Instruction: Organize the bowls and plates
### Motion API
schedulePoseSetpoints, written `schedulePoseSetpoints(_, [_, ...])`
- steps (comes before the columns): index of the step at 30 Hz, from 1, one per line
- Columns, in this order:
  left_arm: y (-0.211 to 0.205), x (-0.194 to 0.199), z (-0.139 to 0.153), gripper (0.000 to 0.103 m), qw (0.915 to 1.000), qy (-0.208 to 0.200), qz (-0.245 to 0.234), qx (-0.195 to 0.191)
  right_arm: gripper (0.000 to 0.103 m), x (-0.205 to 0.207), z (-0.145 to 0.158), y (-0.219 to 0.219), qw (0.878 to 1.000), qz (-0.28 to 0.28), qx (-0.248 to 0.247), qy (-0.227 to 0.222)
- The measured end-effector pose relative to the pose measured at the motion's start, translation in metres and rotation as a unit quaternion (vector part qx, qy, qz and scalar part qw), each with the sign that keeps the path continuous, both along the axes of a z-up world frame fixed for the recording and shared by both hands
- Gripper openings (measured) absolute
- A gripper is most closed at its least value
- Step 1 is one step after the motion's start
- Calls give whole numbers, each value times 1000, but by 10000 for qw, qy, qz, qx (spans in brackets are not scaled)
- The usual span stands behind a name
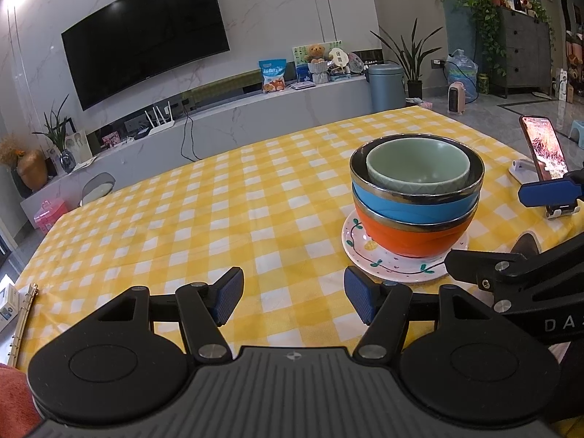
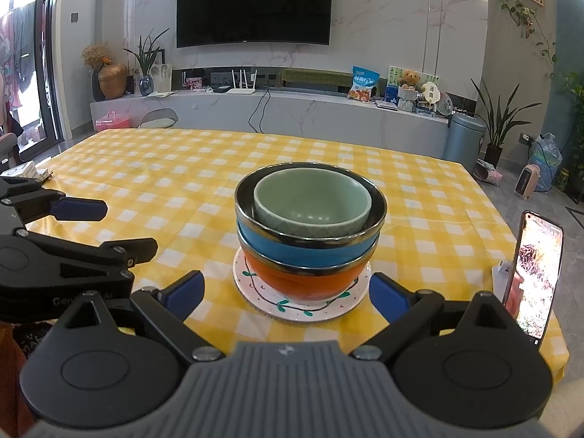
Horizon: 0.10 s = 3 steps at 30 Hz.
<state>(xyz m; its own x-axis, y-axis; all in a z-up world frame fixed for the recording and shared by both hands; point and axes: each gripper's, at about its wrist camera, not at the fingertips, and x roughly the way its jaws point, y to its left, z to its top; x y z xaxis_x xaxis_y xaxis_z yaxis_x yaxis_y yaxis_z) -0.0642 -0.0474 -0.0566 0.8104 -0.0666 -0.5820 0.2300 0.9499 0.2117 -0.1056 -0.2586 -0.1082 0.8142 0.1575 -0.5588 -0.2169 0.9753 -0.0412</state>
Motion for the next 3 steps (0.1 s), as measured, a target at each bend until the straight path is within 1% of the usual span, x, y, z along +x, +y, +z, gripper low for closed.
schedulePoseSetpoints(3, [1, 0, 0, 75, 10000, 7, 22, -14, 95, 0, 0, 0, 10000, -1, -7, -2])
